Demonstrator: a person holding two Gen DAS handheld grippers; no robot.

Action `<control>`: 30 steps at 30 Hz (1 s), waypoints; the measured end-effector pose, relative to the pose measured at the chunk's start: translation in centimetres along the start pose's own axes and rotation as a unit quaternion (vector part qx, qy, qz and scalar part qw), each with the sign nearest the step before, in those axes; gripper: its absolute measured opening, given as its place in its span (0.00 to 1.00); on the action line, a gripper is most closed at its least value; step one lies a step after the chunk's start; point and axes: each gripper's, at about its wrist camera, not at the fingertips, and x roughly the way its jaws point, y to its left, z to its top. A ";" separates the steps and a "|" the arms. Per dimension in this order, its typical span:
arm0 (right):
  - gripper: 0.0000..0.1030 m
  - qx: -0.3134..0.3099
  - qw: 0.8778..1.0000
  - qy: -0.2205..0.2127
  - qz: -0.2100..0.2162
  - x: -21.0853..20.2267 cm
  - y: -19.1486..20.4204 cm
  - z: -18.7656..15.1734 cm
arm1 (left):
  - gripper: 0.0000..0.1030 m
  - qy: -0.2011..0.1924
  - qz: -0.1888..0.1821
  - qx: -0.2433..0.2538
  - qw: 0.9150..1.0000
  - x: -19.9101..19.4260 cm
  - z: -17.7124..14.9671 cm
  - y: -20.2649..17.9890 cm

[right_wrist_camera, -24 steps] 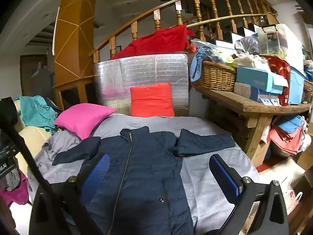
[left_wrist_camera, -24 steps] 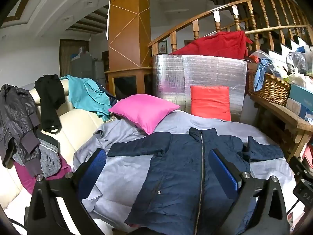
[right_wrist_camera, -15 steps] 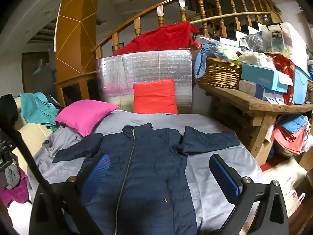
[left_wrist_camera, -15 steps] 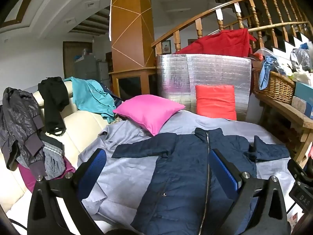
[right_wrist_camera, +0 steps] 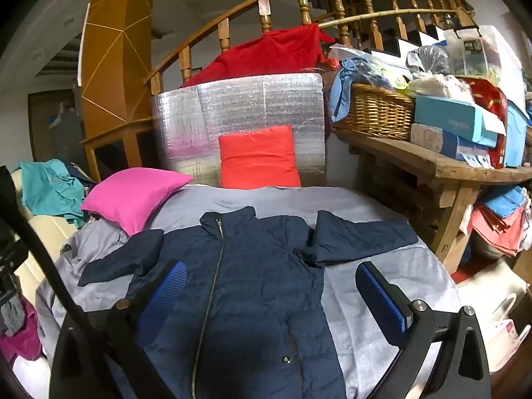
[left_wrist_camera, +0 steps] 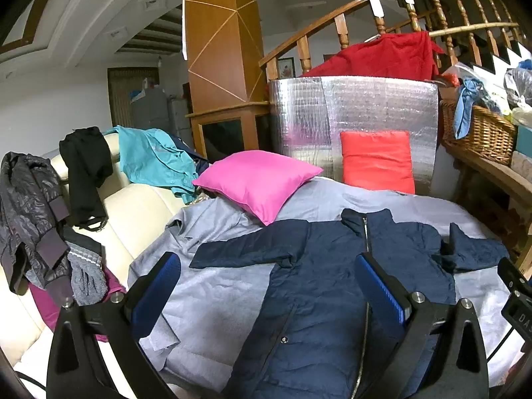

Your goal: Fold large clothes

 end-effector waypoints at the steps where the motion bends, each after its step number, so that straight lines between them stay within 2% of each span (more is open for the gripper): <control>1: 1.00 0.001 1.000 0.003 -0.001 0.5 -0.1 0.1 | 1.00 0.001 0.000 0.002 1.000 0.3 0.0 -0.2; 13: 1.00 0.003 1.000 0.023 -0.015 3.9 -0.7 -0.2 | 1.00 0.009 -0.009 0.002 1.000 3.1 0.6 -1.5; 30: 1.00 0.006 1.000 0.013 -0.027 0.4 -1.4 -0.8 | 1.00 0.003 -0.035 -0.002 0.999 0.9 -0.2 -1.2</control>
